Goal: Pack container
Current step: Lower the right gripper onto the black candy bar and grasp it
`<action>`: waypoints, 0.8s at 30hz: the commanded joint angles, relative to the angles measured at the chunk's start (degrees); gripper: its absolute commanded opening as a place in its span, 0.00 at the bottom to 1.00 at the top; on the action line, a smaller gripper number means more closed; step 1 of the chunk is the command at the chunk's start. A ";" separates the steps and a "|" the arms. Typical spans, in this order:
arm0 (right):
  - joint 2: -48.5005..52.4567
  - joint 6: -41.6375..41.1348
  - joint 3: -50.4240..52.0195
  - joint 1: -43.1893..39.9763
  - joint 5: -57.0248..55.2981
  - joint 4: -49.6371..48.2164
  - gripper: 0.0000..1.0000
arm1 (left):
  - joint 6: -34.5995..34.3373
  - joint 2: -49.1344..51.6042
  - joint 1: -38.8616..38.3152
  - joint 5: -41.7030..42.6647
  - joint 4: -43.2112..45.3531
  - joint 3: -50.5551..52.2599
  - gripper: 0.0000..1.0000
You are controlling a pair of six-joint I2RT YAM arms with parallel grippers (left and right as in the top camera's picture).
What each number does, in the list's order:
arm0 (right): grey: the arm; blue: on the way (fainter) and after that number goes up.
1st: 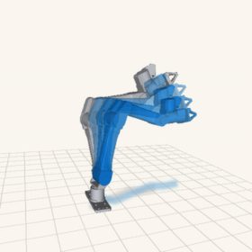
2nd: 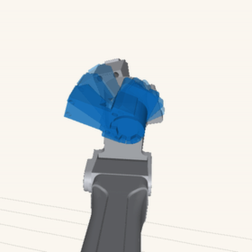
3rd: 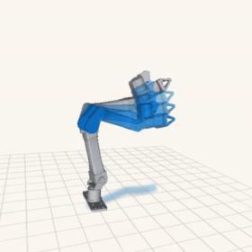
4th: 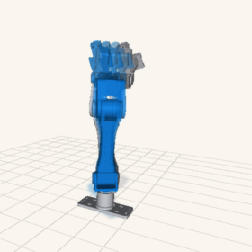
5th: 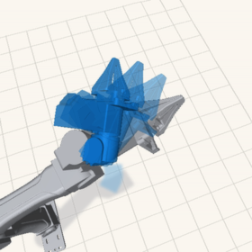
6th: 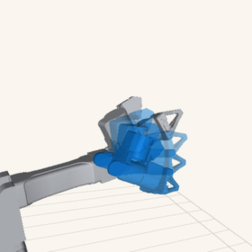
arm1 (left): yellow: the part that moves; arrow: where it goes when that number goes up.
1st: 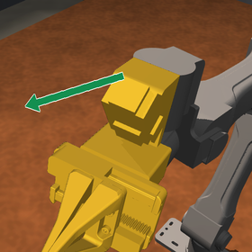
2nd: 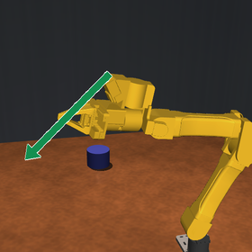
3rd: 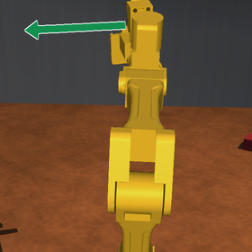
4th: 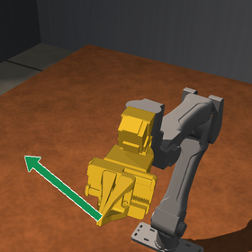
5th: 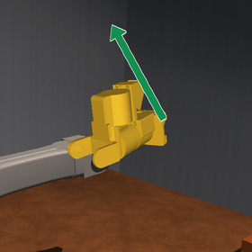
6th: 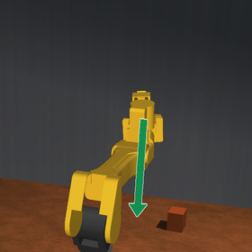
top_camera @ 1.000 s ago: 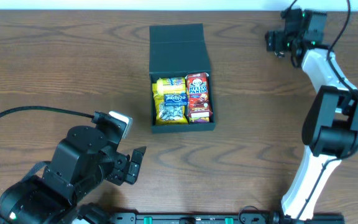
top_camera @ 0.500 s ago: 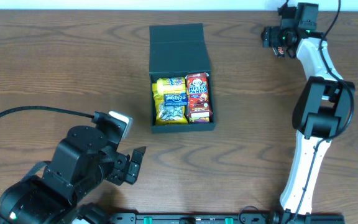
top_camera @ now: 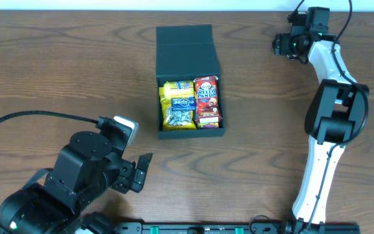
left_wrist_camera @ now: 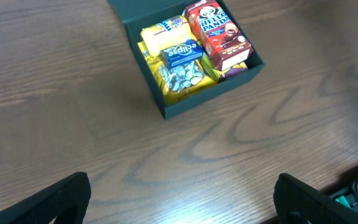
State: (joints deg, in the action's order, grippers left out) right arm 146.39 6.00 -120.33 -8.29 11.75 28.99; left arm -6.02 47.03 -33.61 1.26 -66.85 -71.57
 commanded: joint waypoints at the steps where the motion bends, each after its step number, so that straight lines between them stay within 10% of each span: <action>1: 1.03 -1.27 -1.38 -0.85 -1.95 0.55 0.72 | -0.42 -0.15 -0.13 -0.37 -0.07 -0.70 0.95; 24: 1.07 -1.27 -1.38 -0.81 -2.08 2.62 0.27 | -0.42 -0.15 -0.13 -0.37 -0.07 -0.70 0.95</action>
State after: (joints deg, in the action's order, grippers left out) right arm 146.39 4.95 -120.81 -8.29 9.54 31.16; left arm -6.02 47.03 -33.61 1.28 -66.85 -71.57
